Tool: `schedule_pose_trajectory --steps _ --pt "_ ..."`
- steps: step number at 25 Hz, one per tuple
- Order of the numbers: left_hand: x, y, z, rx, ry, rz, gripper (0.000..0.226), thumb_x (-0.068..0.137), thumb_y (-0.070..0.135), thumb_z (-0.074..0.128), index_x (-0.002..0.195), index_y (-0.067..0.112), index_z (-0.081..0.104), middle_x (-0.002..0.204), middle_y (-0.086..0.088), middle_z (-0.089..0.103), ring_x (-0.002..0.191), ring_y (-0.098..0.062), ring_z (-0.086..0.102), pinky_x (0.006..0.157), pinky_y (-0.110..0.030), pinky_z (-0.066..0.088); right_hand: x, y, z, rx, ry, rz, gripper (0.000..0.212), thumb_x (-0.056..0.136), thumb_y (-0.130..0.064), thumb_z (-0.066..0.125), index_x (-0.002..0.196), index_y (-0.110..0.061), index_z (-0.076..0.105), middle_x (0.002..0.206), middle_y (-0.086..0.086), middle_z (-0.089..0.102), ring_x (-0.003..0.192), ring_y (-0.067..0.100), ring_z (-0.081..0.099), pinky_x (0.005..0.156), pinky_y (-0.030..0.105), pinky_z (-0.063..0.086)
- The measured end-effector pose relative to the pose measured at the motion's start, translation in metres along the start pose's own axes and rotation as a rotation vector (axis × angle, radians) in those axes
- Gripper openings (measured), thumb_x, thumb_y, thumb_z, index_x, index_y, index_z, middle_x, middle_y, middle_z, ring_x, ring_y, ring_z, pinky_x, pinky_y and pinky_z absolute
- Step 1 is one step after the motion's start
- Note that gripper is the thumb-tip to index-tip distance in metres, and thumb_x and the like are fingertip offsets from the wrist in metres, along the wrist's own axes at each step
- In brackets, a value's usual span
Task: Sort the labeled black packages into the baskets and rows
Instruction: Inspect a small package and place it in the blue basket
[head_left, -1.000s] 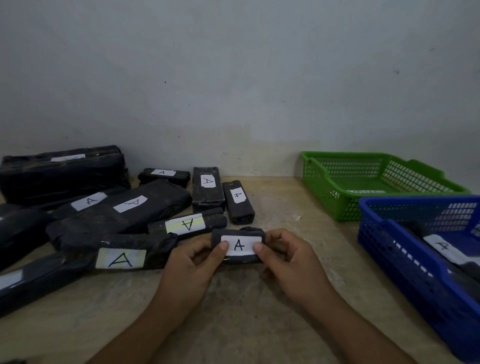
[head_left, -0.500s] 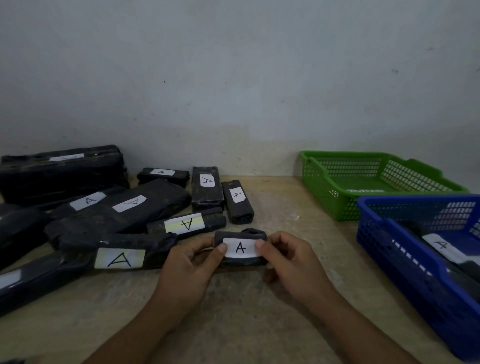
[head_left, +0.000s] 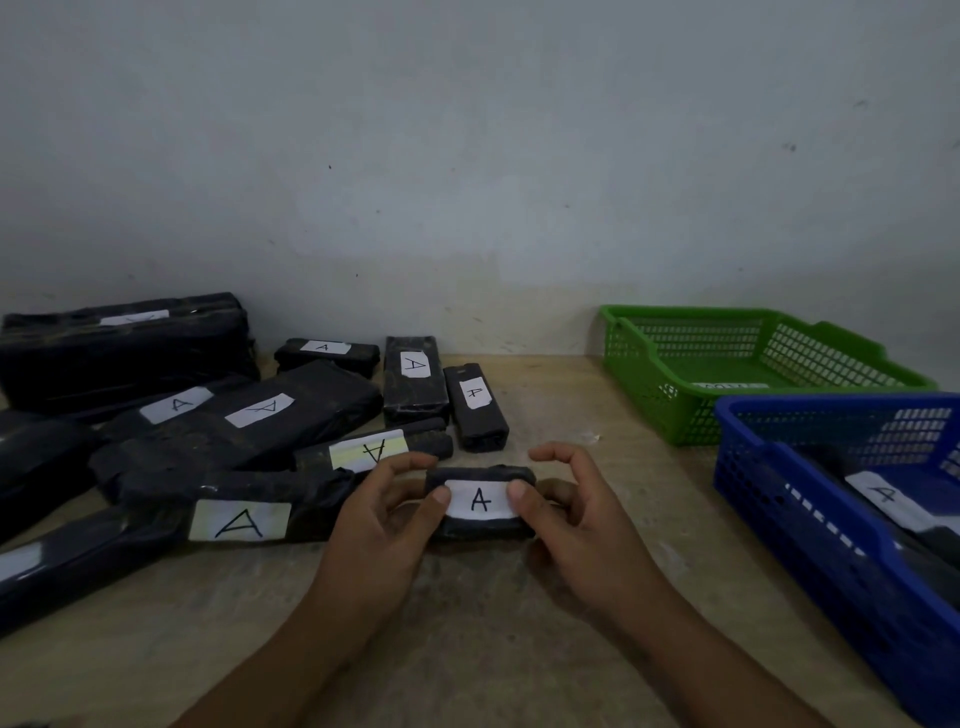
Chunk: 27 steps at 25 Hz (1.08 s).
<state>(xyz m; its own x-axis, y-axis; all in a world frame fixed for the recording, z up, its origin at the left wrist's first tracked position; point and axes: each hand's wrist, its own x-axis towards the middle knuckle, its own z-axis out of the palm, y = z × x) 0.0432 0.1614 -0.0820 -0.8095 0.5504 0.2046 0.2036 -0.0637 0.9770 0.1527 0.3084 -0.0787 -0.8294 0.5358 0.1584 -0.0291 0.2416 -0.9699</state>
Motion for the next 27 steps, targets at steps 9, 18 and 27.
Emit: schedule_pose_trajectory --steps 9,18,27 --pt "-0.003 0.001 -0.003 -0.097 -0.143 -0.041 0.047 0.076 0.033 0.067 0.122 0.027 0.058 0.117 0.008 0.067 0.107 -0.01 0.064 0.085 -0.037 0.058 0.003 0.003 -0.005 0.03 -0.069 -0.048 0.038 0.084 -0.015 0.073 0.115 -0.031 0.06 0.113 -0.008 0.07 0.104 0.007 0.068 0.089 0.027 0.056" --pt "0.0 0.005 -0.001 -0.07 -0.073 -0.004 0.033 0.084 -0.005 0.063 0.112 0.013 0.059 0.102 -0.001 0.07 0.088 0.001 0.068 0.069 -0.01 0.052 0.003 0.008 -0.005 0.136 -0.149 -0.008 0.055 0.081 -0.006 0.075 0.128 -0.025 0.055 0.121 0.0 0.067 0.108 0.015 0.068 0.089 0.029 0.055" --pt "-0.002 -0.003 -0.005 -0.068 -0.227 0.052 0.051 0.081 0.006 0.071 0.125 0.025 0.054 0.122 0.005 0.064 0.111 -0.01 0.063 0.088 -0.03 0.055 0.004 0.001 -0.012 0.197 -0.107 0.031 0.049 0.085 -0.003 0.07 0.124 -0.029 0.057 0.103 0.008 0.075 0.088 0.019 0.072 0.072 0.028 0.055"
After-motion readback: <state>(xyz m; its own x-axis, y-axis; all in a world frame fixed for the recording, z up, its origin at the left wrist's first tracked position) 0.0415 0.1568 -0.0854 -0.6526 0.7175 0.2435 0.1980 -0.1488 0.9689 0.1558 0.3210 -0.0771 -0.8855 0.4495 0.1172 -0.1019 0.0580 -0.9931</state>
